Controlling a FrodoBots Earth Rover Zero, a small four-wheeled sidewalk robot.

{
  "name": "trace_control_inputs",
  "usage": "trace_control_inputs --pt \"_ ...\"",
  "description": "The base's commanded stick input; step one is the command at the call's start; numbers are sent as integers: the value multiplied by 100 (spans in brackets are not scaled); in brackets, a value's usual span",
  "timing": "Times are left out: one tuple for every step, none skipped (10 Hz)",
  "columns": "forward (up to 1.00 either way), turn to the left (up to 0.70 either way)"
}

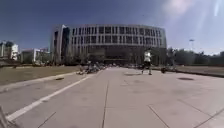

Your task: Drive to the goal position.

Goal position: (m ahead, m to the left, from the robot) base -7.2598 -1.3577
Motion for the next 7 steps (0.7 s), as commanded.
trace_control_inputs --pt "70 -8" --pt "70 -14" --pt "70 -5" --pt "70 0" --pt "70 0" --pt "70 0" --pt "70 0"
